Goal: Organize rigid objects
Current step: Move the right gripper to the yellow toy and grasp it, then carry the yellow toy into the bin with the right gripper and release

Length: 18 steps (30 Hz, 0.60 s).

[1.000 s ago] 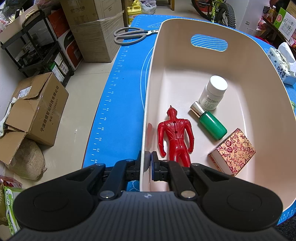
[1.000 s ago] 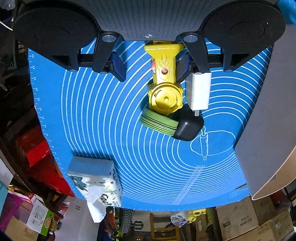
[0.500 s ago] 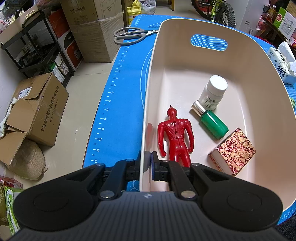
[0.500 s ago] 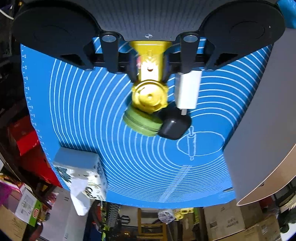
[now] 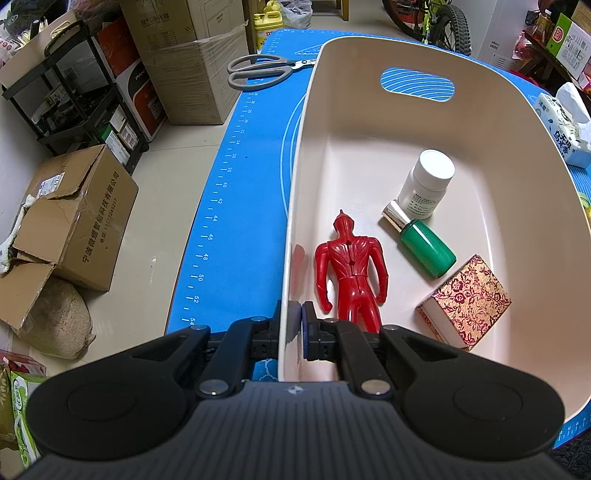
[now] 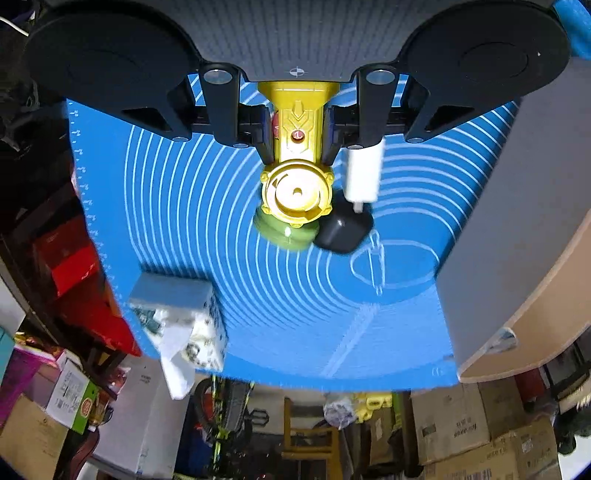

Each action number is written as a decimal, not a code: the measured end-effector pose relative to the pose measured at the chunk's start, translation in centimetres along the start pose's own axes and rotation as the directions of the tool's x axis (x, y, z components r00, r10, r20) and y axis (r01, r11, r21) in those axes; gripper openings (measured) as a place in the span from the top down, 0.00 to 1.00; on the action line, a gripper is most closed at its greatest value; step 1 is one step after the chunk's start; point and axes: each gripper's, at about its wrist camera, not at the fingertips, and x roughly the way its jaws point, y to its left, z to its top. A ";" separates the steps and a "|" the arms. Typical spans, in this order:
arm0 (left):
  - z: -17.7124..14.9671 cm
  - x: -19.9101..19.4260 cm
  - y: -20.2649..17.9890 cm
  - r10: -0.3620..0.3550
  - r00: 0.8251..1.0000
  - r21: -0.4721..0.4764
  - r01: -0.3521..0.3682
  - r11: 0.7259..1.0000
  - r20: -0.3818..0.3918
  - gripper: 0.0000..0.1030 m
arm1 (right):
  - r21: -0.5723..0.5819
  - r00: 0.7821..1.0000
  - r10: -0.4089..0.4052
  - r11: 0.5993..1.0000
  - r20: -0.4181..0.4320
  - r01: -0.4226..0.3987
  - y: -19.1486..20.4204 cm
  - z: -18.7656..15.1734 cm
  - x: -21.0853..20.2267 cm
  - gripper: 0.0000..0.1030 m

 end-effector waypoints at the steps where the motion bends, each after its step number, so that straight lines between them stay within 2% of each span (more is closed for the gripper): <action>1: 0.0 0.0 0.0 0.000 1.000 0.000 0.000 1.000 0.000 0.91 | 0.003 1.000 0.000 1.000 0.015 0.000 0.2 0.2 -0.5 0.66; 9: 0.0 0.0 0.0 0.001 1.000 0.001 -0.001 1.000 0.000 0.91 | -0.032 0.986 0.048 0.999 0.162 -0.043 3.4 1.6 -4.4 0.66; 18: 0.0 0.0 -0.1 0.002 1.000 0.002 -0.002 1.000 0.000 0.91 | -0.087 0.950 0.133 0.990 0.282 -0.113 8.4 3.3 -7.7 0.66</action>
